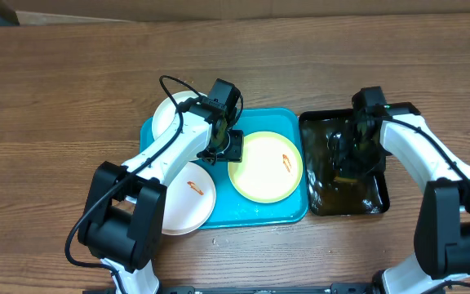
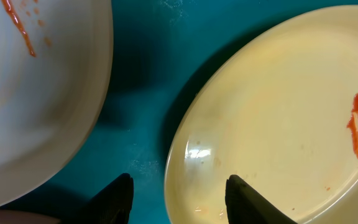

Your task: Clean dirty plates on tray and stack at the side

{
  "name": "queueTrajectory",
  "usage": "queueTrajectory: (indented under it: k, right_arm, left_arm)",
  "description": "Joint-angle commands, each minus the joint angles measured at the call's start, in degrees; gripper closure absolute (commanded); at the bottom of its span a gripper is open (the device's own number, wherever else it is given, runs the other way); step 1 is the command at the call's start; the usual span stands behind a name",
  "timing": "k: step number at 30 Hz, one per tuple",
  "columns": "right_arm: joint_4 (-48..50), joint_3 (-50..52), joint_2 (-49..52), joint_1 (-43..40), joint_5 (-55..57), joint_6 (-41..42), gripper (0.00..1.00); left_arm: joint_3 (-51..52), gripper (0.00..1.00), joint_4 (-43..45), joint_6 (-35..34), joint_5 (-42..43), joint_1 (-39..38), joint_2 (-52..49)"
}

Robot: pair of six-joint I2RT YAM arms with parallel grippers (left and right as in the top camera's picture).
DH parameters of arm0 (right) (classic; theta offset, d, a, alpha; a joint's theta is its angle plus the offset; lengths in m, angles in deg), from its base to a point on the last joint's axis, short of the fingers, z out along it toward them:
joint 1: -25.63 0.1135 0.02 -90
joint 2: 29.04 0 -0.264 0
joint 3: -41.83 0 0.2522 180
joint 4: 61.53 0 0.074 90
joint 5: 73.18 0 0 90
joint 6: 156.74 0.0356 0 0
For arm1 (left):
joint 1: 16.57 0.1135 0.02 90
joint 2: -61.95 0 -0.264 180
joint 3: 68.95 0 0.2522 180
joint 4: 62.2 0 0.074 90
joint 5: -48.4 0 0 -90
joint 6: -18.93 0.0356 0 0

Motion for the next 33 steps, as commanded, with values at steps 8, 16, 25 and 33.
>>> queueTrajectory:
  k: [8, 16, 25, 33]
  right_arm:
    - [10.5, 4.0, -0.9, 0.2, 0.5, 0.2, 0.43]
    - [11.3, 4.3, -1.0, 0.2, 0.5, 0.2, 0.74]
    - [10.4, 0.4, -0.9, 0.1, 4.4, 0.0, 0.36]
    - [16.3, 5.5, 0.5, 0.2, 4.1, 1.8, 0.36]
  left_arm:
    - [0.5, 0.50, 0.0, -0.4, -0.5, -0.4, -0.6]
    - [0.5, 0.49, 0.0, -0.4, -0.6, -0.4, -0.6]
    - [0.5, 0.48, -0.2, -0.4, -0.5, -0.4, -0.6]
    - [0.5, 0.48, -0.3, -0.4, -0.5, -0.4, -0.6]
